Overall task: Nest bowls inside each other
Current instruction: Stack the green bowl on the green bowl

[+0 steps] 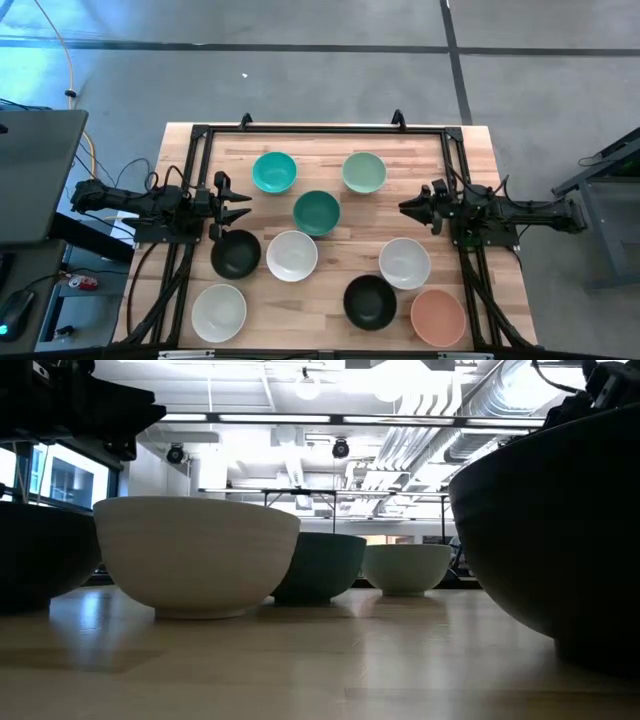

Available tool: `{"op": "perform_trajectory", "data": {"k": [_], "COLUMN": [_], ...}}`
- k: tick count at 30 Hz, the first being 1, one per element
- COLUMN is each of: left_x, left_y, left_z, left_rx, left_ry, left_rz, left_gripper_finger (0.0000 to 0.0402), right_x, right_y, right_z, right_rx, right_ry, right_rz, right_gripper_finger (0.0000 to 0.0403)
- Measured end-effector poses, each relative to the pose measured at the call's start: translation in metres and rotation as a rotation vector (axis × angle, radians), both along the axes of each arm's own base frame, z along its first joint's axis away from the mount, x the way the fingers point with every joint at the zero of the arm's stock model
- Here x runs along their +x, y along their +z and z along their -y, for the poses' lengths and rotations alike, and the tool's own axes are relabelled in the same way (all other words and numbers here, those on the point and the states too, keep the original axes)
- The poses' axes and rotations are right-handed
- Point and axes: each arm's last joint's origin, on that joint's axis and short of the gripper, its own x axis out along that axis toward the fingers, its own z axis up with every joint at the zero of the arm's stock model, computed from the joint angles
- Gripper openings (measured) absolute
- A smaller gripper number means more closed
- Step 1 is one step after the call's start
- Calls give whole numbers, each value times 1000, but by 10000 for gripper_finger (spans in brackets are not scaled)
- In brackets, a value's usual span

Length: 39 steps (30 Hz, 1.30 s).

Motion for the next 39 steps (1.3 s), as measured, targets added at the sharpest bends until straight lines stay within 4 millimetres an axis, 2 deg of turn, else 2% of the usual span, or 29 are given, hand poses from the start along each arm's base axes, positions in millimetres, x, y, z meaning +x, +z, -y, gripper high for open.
{"op": "perform_trajectory", "data": {"k": [8, 14, 26, 39], "left_x": [0, 0, -3, -4], "left_y": [0, 1, 13, 15], "left_z": [0, 0, 0, -1], "left_rx": [33, 25, -422, -535], "left_ry": [4, 4, -96, -90], "left_rz": [-6, 4, 206, 258], "left_gripper_finger": [131, 131, 131, 131], "right_x": [0, 0, 0, 0], "right_y": [0, 0, 0, 0], "right_z": [0, -1, -1, -1], "right_rx": [4, 99, 253, 473], "right_ry": [8, 15, 8, 22], "right_rz": [0, 1, 2, 0], "right_gripper_finger": [124, 124, 124, 124]}}
